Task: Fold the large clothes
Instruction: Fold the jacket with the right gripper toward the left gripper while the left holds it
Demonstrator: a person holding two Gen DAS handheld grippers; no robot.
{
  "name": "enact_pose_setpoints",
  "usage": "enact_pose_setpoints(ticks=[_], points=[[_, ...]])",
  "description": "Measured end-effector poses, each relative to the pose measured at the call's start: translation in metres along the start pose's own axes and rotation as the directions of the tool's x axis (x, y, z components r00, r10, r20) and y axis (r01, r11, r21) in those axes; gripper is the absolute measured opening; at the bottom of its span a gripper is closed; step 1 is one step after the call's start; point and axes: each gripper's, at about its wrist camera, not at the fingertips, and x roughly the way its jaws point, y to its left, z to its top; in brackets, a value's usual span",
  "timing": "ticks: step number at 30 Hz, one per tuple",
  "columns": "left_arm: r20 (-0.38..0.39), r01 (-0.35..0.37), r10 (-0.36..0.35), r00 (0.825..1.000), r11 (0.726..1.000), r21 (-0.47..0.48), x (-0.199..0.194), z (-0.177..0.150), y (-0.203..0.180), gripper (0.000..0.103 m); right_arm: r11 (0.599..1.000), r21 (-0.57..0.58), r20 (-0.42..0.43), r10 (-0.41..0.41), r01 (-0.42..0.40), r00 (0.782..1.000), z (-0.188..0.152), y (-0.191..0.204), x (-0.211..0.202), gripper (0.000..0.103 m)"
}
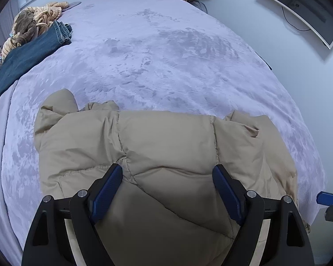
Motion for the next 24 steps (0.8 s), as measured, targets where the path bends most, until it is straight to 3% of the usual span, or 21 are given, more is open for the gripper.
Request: enact_pose_setpoints(ticks=[1, 8, 11, 13, 14, 15, 16, 19, 21, 22, 23, 24], points=[[0.000, -0.003, 0.003, 1.000, 1.000, -0.002, 0.000, 0.000, 0.000, 0.084, 1.000, -0.001, -0.005, 0.023, -0.023, 1.000, 0.008, 0.000, 0.002, 0.061], [-0.013, -0.026, 0.026, 1.000, 0.999, -0.027, -0.012, 0.001, 0.006, 0.086, 0.994, 0.000, -0.117, 0.106, -0.107, 0.987, 0.040, 0.021, 0.065, 0.063], [0.012, -0.017, 0.018, 1.000, 0.995, -0.095, -0.034, -0.003, 0.028, 0.086, 0.992, 0.032, -0.151, 0.128, -0.124, 0.980, 0.051, 0.023, 0.090, 0.064], [0.046, -0.005, 0.013, 0.999, 0.986, -0.169, -0.050, -0.009, 0.054, 0.086, 0.990, 0.038, -0.156, 0.141, -0.136, 0.978, 0.058, 0.023, 0.097, 0.072], [0.059, -0.008, 0.021, 0.998, 0.978, -0.208, -0.056, -0.013, 0.068, 0.089, 0.988, 0.037, -0.151, 0.151, -0.147, 0.977, 0.061, 0.024, 0.098, 0.073], [0.062, -0.021, 0.037, 0.997, 0.969, -0.248, -0.060, -0.018, 0.083, 0.103, 0.987, 0.034, -0.146, 0.160, -0.156, 0.976, 0.064, 0.026, 0.099, 0.075], [0.072, -0.031, 0.053, 0.996, 0.958, -0.285, -0.062, -0.023, 0.096, 0.103, 0.985, 0.031, -0.142, 0.172, -0.169, 0.975, 0.068, 0.029, 0.100, 0.083], [0.045, -0.030, 0.053, 0.998, 0.909, -0.416, -0.056, -0.037, 0.136, 0.103, 0.973, 0.034, -0.164, 0.230, -0.227, 0.959, 0.080, 0.038, 0.115, 0.083], [0.023, -0.001, 0.014, 1.000, 0.877, -0.481, -0.043, -0.046, 0.153, 0.103, 0.970, 0.040, -0.186, 0.244, -0.241, 0.952, 0.088, 0.046, 0.131, 0.083], [0.021, 0.018, -0.008, 1.000, 0.867, -0.497, -0.038, -0.050, 0.155, 0.101, 0.965, 0.045, -0.193, 0.263, -0.260, 0.945, 0.091, 0.050, 0.139, 0.077], [0.021, 0.038, -0.031, 0.999, 0.863, -0.503, -0.033, -0.052, 0.154, 0.098, 0.960, 0.046, -0.193, 0.279, -0.275, 0.941, 0.095, 0.055, 0.144, 0.063], [0.022, 0.053, -0.048, 0.999, 0.866, -0.497, -0.028, -0.053, 0.149, 0.096, 0.962, 0.037, -0.192, 0.274, -0.272, 0.942, 0.099, 0.061, 0.149, 0.021]])
